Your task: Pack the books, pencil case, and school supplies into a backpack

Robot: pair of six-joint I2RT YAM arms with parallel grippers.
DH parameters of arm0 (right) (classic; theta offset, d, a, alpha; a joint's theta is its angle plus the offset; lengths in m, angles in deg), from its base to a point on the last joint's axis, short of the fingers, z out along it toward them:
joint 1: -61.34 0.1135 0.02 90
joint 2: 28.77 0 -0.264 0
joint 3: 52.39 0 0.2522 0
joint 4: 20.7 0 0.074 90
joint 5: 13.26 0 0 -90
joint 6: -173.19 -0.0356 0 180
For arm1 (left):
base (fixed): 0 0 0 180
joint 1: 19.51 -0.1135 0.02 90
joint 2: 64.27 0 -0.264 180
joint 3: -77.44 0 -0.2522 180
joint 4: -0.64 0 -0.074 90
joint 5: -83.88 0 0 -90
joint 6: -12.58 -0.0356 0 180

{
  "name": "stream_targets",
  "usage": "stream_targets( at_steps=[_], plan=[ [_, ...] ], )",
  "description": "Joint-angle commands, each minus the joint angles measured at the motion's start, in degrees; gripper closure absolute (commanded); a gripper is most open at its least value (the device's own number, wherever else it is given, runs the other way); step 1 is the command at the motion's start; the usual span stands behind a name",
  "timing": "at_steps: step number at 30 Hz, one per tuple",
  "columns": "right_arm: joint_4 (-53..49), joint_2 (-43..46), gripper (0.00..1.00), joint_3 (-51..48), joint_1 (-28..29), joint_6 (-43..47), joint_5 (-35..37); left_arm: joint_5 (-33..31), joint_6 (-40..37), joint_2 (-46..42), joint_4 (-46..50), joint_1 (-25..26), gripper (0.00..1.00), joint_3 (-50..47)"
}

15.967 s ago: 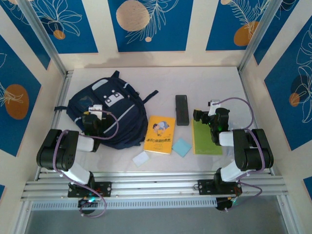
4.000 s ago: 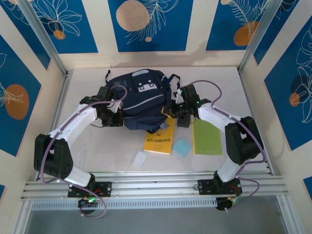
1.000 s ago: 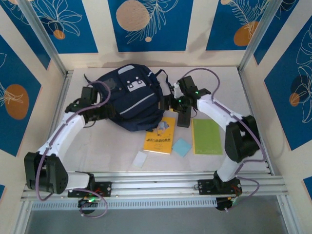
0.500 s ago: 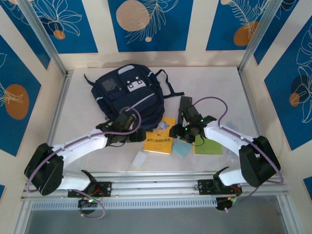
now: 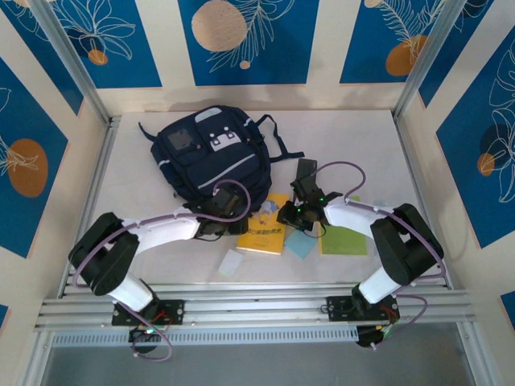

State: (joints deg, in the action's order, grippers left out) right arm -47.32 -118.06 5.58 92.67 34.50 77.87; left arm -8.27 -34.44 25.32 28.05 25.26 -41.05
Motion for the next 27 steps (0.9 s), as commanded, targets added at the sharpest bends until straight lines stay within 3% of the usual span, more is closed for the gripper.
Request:
stream_targets(
  at_steps=[1,11,18,22,24,27],
  plan=[
    [4.64,0.06,0.7,-0.78,1.47,-1.21,-3.94,0.78,-0.23,2.26,-1.69,0.73,0.51,1.56],
    [2.87,5.2,0.75,-0.6,1.71,-3.07,-6.25,2.13,0.35,5.22,-2.92,1.28,0.56,2.26],
    [6.87,1.26,0.81,-1.97,1.25,-6.1,-8.7,3.02,0.35,5.52,-3.03,1.3,0.56,2.79],
    [7.79,0.51,0.9,-2.1,0.95,-7.33,-8.77,3.34,0.87,4.73,-3.18,1.33,0.56,2.91],
    [7.53,1.48,1.0,-2.11,0.2,-7.44,-9.48,3.6,1.35,3.89,-3.1,1.34,0.55,3.12],
    [5.76,4.56,1.0,-2.1,-1.78,-6.79,-10.93,3.79,1.66,1.81,-2.67,1.37,0.43,4.05]
  ],
)
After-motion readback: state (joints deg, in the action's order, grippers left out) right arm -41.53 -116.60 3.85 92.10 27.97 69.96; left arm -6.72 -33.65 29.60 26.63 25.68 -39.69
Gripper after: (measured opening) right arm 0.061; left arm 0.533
